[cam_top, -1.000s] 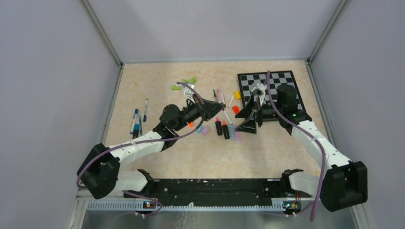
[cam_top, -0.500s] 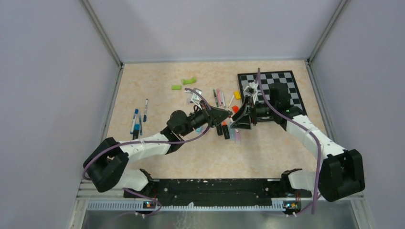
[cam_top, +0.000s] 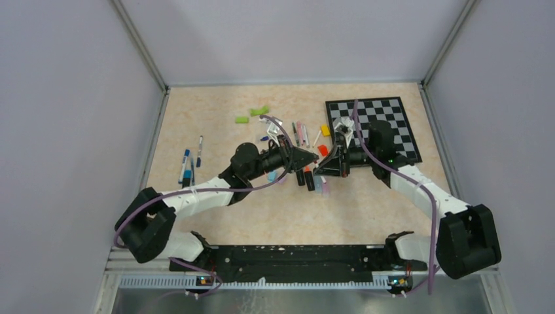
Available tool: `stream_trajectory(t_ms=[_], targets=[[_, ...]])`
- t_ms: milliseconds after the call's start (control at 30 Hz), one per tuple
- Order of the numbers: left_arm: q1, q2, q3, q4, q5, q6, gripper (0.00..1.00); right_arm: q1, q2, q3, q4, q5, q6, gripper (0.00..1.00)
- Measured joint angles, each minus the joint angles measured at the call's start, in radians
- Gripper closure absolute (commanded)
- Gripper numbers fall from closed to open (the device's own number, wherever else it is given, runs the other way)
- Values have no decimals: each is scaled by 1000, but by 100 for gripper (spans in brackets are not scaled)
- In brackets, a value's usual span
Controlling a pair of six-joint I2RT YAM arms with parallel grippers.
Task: Open the pen caps
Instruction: Open the pen cap from the pen, then place the pen cap at the center of the board.
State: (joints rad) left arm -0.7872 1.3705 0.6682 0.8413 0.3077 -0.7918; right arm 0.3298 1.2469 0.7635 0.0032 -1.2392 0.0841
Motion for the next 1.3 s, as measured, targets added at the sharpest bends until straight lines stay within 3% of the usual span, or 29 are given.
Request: stream_trajectory(t_ms=[133, 300, 367, 500, 667, 833, 1000, 1300], targets=[[63, 0, 85, -132, 119, -8, 100, -6, -57, -71, 178, 64, 80, 100], [288, -11, 245, -86, -122, -10, 100, -12, -89, -169, 175, -9, 141, 100], [332, -38, 274, -54, -220, -10, 100, -12, -86, -183, 165, -19, 160, 100], [314, -78, 278, 2, -275, -16, 100, -16, -85, -183, 168, -14, 174, 100], [309, -97, 236, -14, -195, -17, 100, -66, -99, -187, 125, 83, 136, 100], [308, -171, 153, -221, -16, 17, 100, -117, -134, -232, 109, 284, 130, 95], [285, -236, 75, -410, 69, 70, 100, -125, -127, -287, 109, 493, 201, 90], [81, -206, 3, -667, -20, 195, 100, -126, -50, -327, 107, 691, 243, 89]])
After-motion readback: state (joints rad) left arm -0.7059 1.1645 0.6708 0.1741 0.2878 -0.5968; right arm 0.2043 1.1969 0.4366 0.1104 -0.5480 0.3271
